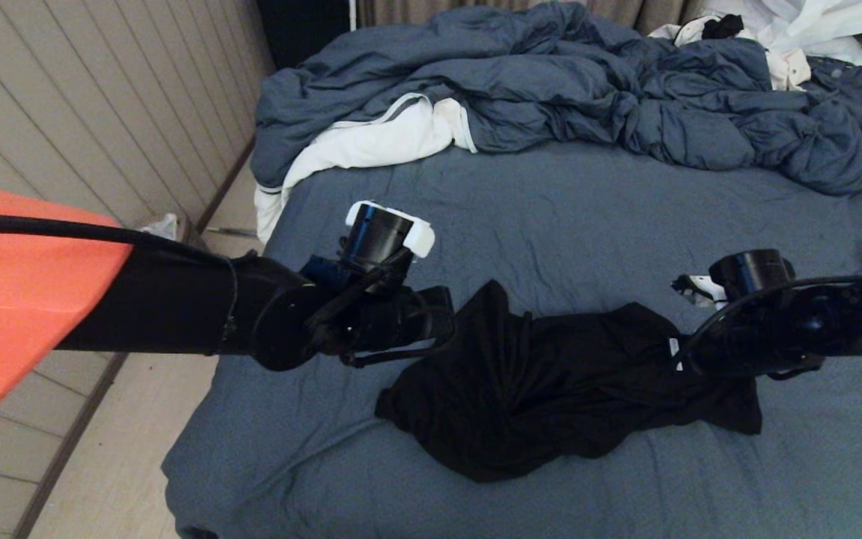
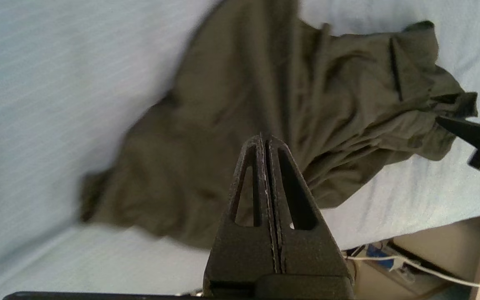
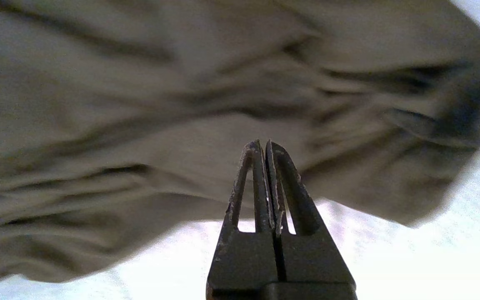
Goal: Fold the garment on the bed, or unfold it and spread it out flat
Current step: Unford the black T-shirt
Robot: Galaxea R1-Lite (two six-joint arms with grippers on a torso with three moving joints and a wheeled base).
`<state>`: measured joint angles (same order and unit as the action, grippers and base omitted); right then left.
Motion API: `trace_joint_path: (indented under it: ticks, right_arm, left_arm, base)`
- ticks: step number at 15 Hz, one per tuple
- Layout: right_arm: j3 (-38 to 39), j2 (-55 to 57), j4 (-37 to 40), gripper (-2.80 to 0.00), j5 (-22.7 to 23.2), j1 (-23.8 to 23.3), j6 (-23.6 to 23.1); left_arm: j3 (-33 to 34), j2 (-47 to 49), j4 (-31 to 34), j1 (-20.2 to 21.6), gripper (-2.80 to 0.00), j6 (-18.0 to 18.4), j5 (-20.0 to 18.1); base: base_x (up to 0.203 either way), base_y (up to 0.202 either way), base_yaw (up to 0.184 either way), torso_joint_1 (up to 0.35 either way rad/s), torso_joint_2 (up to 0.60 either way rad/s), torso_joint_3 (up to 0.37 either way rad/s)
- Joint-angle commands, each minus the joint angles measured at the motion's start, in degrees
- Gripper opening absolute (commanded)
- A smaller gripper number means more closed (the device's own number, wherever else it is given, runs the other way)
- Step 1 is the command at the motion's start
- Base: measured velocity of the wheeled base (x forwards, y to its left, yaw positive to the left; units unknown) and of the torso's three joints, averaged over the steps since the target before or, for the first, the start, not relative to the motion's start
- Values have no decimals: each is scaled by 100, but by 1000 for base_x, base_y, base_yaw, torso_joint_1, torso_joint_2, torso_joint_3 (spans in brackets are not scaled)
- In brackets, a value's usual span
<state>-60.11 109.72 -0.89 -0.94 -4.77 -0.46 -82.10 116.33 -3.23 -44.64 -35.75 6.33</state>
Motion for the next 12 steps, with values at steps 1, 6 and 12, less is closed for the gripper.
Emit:
trace_joint_path:
  ticks: [1, 6, 12]
  right_arm:
    - [255, -215, -43, 0, 19, -209, -135]
    - [577, 32, -253, 0, 394, -445, -325]
    - [717, 675, -743, 0, 411, -393, -265]
  left_arm:
    - [-880, 743, 241, -217, -280, 77, -1]
    - [-2064, 1501, 777, -658, -280, 214, -6]
    - [-2029, 1761, 736, -695, -280, 121, -9]
  base:
    - [0, 0, 0, 0, 0, 0]
    - [0, 0, 0, 0, 0, 0]
    - [0, 0, 0, 0, 0, 0]
